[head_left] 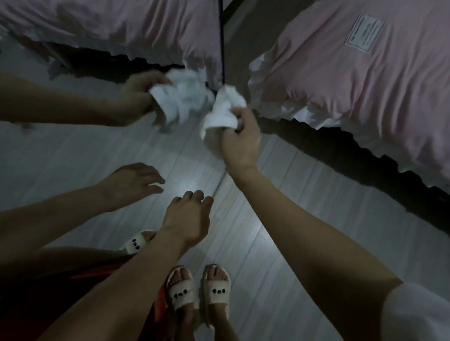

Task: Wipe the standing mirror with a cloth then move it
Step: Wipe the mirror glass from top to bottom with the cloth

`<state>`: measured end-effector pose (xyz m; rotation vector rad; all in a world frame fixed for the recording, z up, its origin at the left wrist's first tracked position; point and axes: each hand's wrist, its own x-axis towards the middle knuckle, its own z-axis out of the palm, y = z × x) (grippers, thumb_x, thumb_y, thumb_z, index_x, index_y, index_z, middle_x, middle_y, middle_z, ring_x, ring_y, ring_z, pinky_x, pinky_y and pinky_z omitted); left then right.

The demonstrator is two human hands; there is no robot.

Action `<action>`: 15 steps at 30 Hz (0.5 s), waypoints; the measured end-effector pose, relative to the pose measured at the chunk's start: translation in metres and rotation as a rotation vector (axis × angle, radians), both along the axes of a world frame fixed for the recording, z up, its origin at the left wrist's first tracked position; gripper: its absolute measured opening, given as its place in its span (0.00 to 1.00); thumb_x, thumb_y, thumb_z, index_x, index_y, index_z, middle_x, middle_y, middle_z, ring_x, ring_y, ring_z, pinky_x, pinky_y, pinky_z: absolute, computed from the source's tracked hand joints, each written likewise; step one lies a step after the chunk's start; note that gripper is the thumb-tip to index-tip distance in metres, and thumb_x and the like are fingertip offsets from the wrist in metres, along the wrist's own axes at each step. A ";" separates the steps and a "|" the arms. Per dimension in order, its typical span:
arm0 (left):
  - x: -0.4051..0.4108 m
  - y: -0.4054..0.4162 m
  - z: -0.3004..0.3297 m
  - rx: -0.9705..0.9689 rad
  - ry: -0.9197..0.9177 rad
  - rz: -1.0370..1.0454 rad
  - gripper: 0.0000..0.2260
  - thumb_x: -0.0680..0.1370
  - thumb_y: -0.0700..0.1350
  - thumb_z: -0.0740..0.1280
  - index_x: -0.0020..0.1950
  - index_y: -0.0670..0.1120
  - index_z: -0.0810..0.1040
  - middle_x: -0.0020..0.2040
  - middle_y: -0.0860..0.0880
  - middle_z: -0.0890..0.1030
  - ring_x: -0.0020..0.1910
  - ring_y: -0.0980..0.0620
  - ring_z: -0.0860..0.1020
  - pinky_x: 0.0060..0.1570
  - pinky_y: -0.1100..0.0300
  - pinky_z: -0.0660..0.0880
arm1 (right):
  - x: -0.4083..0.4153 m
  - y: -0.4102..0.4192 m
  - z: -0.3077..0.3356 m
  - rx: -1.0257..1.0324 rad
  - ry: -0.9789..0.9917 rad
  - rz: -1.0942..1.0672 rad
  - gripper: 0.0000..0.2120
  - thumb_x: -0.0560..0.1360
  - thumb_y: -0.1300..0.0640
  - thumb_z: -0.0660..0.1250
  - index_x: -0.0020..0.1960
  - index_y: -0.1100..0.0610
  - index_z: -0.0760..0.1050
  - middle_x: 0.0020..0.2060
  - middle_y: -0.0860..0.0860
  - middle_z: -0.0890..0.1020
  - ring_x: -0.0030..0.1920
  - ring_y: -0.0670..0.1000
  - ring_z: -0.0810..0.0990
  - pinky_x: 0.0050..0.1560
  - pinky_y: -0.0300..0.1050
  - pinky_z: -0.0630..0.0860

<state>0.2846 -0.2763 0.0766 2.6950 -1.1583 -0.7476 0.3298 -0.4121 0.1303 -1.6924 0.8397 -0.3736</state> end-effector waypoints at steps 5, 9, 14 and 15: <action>0.009 -0.006 -0.002 -0.024 0.011 0.035 0.11 0.63 0.38 0.62 0.41 0.39 0.80 0.36 0.43 0.80 0.31 0.43 0.78 0.26 0.56 0.70 | 0.032 -0.001 0.018 -0.222 -0.317 0.154 0.12 0.72 0.68 0.62 0.55 0.63 0.73 0.48 0.52 0.74 0.49 0.48 0.73 0.50 0.29 0.69; 0.010 -0.010 0.001 -0.022 0.042 0.025 0.15 0.67 0.38 0.59 0.51 0.38 0.78 0.44 0.40 0.79 0.40 0.40 0.78 0.35 0.53 0.71 | 0.020 -0.012 -0.020 0.047 0.242 0.298 0.11 0.74 0.65 0.64 0.55 0.60 0.74 0.47 0.56 0.78 0.49 0.53 0.77 0.49 0.47 0.76; 0.014 -0.016 0.006 0.060 0.028 0.007 0.17 0.77 0.41 0.57 0.66 0.43 0.69 0.61 0.44 0.73 0.59 0.44 0.71 0.53 0.53 0.67 | 0.014 -0.024 -0.023 0.130 0.174 -0.059 0.10 0.73 0.67 0.59 0.48 0.57 0.76 0.39 0.51 0.77 0.43 0.51 0.75 0.40 0.38 0.73; 0.014 -0.015 0.007 0.038 0.033 0.031 0.17 0.76 0.41 0.57 0.65 0.42 0.70 0.60 0.43 0.74 0.57 0.43 0.72 0.52 0.53 0.68 | 0.020 -0.026 -0.017 0.102 0.089 -0.074 0.10 0.72 0.68 0.59 0.49 0.58 0.76 0.39 0.51 0.77 0.43 0.51 0.75 0.42 0.40 0.74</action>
